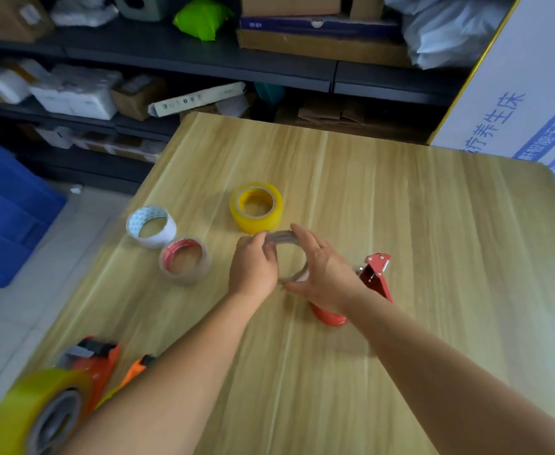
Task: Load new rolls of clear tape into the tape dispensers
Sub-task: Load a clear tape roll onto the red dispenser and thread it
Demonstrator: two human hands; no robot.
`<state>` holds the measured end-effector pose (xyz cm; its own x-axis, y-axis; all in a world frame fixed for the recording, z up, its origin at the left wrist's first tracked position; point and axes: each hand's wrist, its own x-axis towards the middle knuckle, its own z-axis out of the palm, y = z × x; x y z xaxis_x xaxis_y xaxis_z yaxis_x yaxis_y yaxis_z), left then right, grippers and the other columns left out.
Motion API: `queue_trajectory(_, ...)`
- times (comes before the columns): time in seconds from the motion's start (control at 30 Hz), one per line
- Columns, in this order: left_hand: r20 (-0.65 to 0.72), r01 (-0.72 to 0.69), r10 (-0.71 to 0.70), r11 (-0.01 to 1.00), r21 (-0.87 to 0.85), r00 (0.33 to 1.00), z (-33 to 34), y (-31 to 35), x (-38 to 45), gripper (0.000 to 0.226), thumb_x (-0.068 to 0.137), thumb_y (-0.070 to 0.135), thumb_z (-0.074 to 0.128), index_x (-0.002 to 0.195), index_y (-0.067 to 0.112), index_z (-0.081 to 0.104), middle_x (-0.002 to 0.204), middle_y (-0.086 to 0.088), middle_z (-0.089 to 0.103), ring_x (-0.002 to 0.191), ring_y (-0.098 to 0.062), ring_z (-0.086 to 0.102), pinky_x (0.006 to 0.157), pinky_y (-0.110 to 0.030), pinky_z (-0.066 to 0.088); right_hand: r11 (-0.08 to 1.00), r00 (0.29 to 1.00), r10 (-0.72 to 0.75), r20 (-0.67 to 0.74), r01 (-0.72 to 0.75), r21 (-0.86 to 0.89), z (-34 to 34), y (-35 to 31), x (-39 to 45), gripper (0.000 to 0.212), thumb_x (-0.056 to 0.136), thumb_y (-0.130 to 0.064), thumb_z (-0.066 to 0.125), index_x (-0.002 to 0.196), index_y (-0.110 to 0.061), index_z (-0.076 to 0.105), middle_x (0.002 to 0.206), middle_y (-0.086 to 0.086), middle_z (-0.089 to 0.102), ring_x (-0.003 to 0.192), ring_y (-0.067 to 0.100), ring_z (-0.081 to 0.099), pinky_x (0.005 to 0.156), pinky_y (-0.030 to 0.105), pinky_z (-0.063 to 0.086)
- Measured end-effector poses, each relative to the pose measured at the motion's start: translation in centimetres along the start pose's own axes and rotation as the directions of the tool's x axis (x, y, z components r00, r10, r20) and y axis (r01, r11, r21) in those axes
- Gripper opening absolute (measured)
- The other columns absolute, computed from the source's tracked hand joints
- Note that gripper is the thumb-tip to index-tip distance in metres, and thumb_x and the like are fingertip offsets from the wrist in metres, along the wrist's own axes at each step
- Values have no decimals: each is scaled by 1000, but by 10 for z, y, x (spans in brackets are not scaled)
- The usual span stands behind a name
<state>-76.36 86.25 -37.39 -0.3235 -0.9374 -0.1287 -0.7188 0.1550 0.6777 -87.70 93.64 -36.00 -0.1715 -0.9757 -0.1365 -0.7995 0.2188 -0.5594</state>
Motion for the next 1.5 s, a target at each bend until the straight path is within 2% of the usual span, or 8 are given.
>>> queue_trajectory(0.2, -133, 99, -89, 992, 74, 987, -58, -51, 11, 41, 98, 17, 43, 138, 9, 45, 133, -16, 54, 125, -30, 46, 100, -30, 28, 985, 998, -69, 3, 68, 156, 38, -64, 48, 97, 72, -38, 79, 148, -16, 24, 149, 1, 38, 130, 21, 44, 96, 27, 37)
queue_trajectory(0.43, -189, 219, -206, 974, 51, 960, -98, -99, 33, 42, 98, 9, 37, 139, 14, 48, 136, -12, 54, 124, -28, 49, 100, -30, 35, 974, 991, -108, 82, 89, 207, 77, -108, 88, 98, 71, -35, 81, 148, -13, 25, 149, 2, 36, 134, 18, 39, 102, 21, 31)
queue_trajectory(0.73, -153, 238, -223, 967, 91, 963, -99, -117, 58, 45, 99, 10, 34, 143, 16, 41, 140, -10, 49, 126, -28, 47, 102, -35, 38, 992, 982, -75, 176, 55, 113, 85, -112, 117, 102, 73, -40, 78, 151, -20, 16, 154, -5, 30, 137, 16, 36, 104, 24, 31)
queue_trajectory(0.97, -136, 95, -73, 982, 164, 988, -101, -99, 74, 45, 101, 18, 34, 146, 12, 34, 148, -7, 40, 137, -23, 33, 109, -33, 29, 996, 974, -6, 226, -13, 84, 56, -83, 131, 106, 74, -48, 73, 154, -24, 7, 160, -2, 15, 147, 16, 14, 119, 39, 16)
queue_trajectory(1.17, -10, -108, 112, 975, 197, 994, -80, -67, 88, 50, 100, 17, 38, 148, 10, 28, 153, -7, 32, 142, -19, 25, 113, -25, 16, 939, 949, 215, 231, -136, -316, 49, -40, 140, 86, 87, -25, 56, 154, -19, 2, 162, -2, 6, 149, 17, -3, 119, 40, 6)
queue_trajectory(1.33, 186, -201, 176, 971, 128, 967, -46, -40, 86, 53, 98, 15, 42, 148, 8, 27, 153, -9, 31, 141, -22, 27, 114, -29, 21, 902, 963, 205, 176, -116, -417, 46, -24, 127, 53, 89, -21, 44, 142, -25, 42, 146, 3, 43, 141, 19, 29, 114, 35, 23)
queue_trajectory(1.4, 216, -122, 90, 983, 140, 972, -32, -40, 84, 57, 97, 20, 44, 148, 6, 23, 153, -13, 29, 141, -25, 27, 114, -33, 23, 906, 959, 234, 158, -156, -394, 41, -22, 117, 38, 92, -26, 40, 122, -25, 62, 130, 6, 58, 124, 24, 51, 101, 31, 39)
queue_trajectory(1.5, 251, 56, -104, 980, 189, 963, -16, -44, 73, 67, 97, 31, 45, 150, 3, 14, 153, -17, 26, 140, -30, 29, 111, -36, 26, 922, 959, 255, 123, -203, -329, 34, -19, 96, 36, 95, -32, 37, 105, -15, 68, 113, 10, 65, 110, 29, 60, 84, 29, 46)
